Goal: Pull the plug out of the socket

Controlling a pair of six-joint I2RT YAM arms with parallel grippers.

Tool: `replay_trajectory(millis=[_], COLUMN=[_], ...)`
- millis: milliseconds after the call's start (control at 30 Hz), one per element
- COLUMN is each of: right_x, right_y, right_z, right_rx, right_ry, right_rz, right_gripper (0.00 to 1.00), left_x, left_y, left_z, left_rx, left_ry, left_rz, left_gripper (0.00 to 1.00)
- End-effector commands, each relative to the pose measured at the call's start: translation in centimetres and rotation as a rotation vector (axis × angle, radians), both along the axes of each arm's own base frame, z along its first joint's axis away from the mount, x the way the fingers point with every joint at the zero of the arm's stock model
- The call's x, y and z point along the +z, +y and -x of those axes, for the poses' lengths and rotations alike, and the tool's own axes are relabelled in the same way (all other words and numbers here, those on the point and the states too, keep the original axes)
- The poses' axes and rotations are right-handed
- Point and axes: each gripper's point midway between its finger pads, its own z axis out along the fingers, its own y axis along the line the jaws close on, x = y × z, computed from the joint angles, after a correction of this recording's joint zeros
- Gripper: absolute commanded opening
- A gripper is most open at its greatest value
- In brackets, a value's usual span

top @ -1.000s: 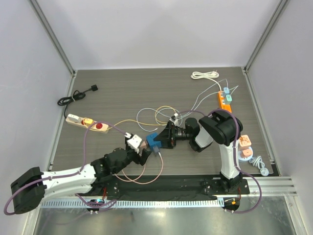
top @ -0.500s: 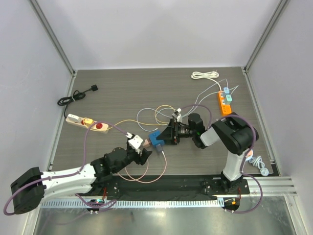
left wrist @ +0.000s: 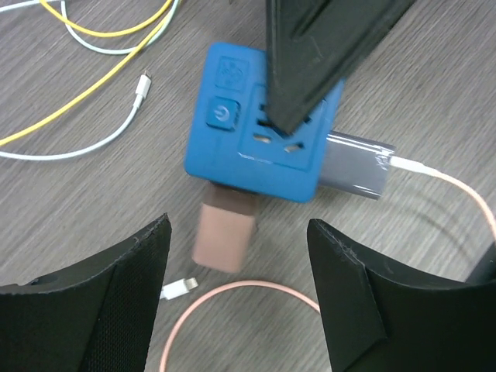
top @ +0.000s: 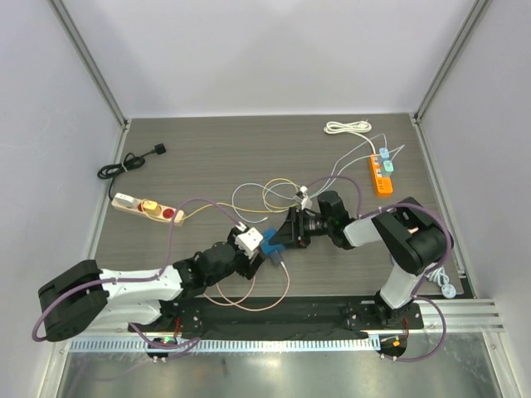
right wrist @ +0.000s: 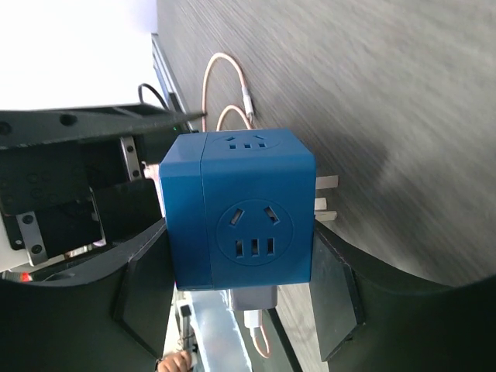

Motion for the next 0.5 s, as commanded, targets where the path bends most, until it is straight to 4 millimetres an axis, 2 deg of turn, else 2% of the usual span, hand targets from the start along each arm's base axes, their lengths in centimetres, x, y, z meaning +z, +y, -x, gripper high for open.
replay_trajectory(millis=[0, 167, 267, 467], right_x=[2.7, 3.3, 3.4, 4.5], right_y=[-0.1, -0.4, -0.3, -0.2], right_z=[0.5, 0.9, 1.1, 1.4], right_rx=[0.047, 0.048, 0.052, 0.057], right_ry=[-0.097, -0.115, -0.108, -0.106], right_rz=[-0.044, -0.048, -0.067, -0.118], right_gripper=[0.01, 0.01, 0.01, 0.01], left_x=[2.0, 0.1, -0.2, 1.4], left_y=[-1.6, -2.2, -2.9, -3.4], left_z=[-1.3, -1.4, -1.1, -1.8], left_rx=[-0.017, -0.039, -0.068, -0.048], left_ry=[-0.076, -0.052, -0.037, -0.064], left_rz=[0.012, -0.06, -0.054, -0.02], left_gripper=[0.72, 0.66, 0.63, 0.52])
